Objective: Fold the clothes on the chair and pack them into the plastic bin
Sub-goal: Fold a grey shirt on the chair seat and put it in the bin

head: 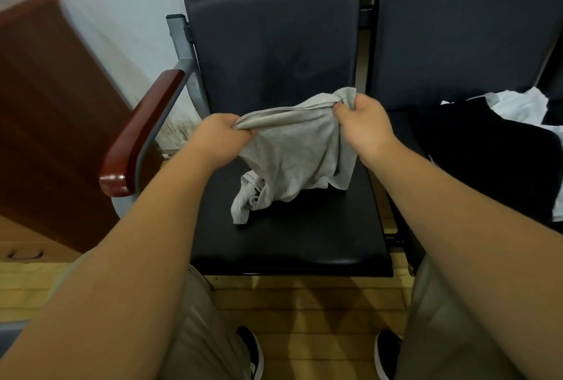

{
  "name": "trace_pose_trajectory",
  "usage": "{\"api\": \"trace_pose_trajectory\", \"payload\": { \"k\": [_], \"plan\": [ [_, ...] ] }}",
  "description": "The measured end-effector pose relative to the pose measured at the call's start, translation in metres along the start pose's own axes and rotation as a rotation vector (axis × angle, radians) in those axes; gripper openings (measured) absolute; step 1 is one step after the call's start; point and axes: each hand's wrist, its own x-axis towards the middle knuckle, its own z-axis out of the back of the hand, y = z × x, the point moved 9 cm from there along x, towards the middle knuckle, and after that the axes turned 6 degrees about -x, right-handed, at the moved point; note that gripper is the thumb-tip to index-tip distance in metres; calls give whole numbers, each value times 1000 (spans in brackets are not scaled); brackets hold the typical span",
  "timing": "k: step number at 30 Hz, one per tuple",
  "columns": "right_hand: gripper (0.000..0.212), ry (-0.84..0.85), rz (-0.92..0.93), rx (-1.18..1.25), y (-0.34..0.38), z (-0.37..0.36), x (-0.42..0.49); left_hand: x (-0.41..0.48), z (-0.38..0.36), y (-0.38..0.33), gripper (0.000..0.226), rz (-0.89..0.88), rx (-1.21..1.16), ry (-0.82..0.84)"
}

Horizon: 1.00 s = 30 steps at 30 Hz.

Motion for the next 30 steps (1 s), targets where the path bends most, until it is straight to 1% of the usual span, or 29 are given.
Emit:
{"api": "trace_pose_trajectory", "payload": {
  "k": [2,4,7,8,9,10,11,12,13,15,17,19,22,23,24,25,27,30],
  "plan": [
    [17,45,23,-79,-8,-14,3,7,-13,6,32,-23,204,-6],
    [13,154,55,-238,-21,-36,2,11,-33,14,30,-7,408,48],
    [12,390,40,-438,-51,-71,-10,9,-74,43,30,104,534,270],
    [10,457,33,-494,-59,-79,-16,4,-87,56,33,155,565,362],
    [11,512,32,-542,-64,-85,-22,2,-101,71,42,202,596,455],
    [12,557,37,-580,-67,-91,-26,-3,-113,80,54,218,638,545],
    [11,599,47,-616,-67,-95,-31,-8,-121,82,59,210,686,618],
    [10,643,61,-653,-67,-99,-35,-13,-124,79,54,181,722,657],
    [9,691,73,-690,-66,-101,-40,-17,-124,74,41,144,728,669],
    [12,784,62,-737,-65,-103,-49,-23,-119,65,27,143,663,663],
    [19,860,11,-761,-66,-97,-61,-34,-114,64,21,198,596,699],
    [23,958,-91,-743,-72,-92,-78,-53,-119,71,18,269,525,810],
    [21,1123,-300,-621,-86,-88,-108,-90,-134,85,23,463,341,1020],
    [22,1164,-347,-589,-87,-86,-117,-100,-137,86,24,497,292,1079],
    [23,1195,-378,-564,-87,-83,-124,-106,-136,83,23,504,250,1104],
    [24,1215,-389,-548,-85,-79,-128,-107,-132,77,21,486,210,1099],
    [26,1183,-379,-513,-79,-69,-127,-100,-114,58,23,410,131,1001],
    [28,999,-336,-424,-67,-49,-110,-91,-80,29,28,316,-46,834]
  ]
}}
